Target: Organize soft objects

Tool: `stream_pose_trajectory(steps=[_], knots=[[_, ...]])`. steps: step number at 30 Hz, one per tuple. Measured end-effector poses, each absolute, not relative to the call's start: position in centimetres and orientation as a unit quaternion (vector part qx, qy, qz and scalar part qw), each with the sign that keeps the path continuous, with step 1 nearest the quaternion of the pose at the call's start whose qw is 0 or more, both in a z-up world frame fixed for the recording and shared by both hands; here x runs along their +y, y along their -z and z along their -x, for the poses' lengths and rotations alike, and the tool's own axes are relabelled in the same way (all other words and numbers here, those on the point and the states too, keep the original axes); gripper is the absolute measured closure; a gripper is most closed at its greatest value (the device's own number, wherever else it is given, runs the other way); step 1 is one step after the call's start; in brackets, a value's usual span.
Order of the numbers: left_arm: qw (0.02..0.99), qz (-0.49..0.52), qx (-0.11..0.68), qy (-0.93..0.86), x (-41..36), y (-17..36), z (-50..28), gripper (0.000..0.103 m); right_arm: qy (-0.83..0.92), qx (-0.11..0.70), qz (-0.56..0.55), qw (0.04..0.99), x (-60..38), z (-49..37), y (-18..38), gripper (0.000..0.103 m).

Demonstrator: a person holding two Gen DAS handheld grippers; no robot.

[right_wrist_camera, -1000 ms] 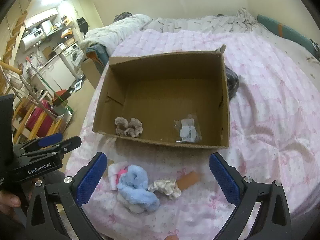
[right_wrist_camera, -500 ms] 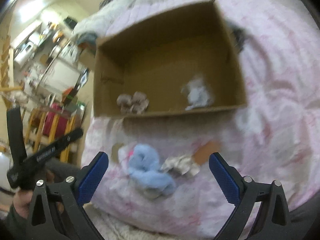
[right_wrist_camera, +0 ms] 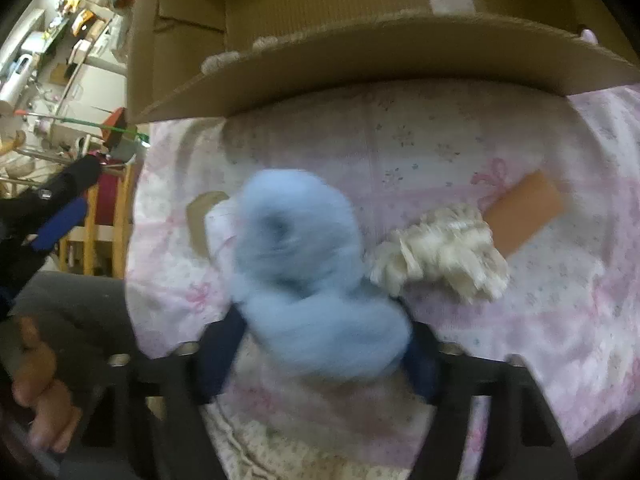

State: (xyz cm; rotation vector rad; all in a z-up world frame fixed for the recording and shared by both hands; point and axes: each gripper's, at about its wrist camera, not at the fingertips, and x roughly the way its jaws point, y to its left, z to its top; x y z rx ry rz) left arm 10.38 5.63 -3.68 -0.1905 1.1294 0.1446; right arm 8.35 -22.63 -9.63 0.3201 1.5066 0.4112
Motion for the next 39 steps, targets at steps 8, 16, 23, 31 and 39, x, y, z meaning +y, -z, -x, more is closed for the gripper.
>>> stream_pose_trajectory(steps=[8,16,23,31,39], knots=[[0.831,0.109,0.541,-0.074,6.5,4.0,-10.3,0.034,-0.213,0.650,-0.135,0.717,-22.3,-7.4,7.8,0.068],[0.811,0.119,0.568,-0.075,7.3,5.4,-10.7,0.036,-0.251,0.585,-0.175,0.751,-26.0,-7.7,0.6,0.069],[0.785,0.104,0.609,-0.046,6.9,7.7,-11.9,0.060,-0.234,0.555,-0.188,0.776,-29.9,-8.7,-1.1,0.069],[0.737,0.094,0.669,-0.015,5.5,11.6,-12.9,0.064,-0.210,0.568,-0.205,0.769,-31.0,-8.9,1.7,0.069],[0.733,0.061,0.677,0.000,3.6,12.9,-13.2,0.068,-0.211,0.566,-0.212,0.769,-31.2,-9.1,1.6,0.068]])
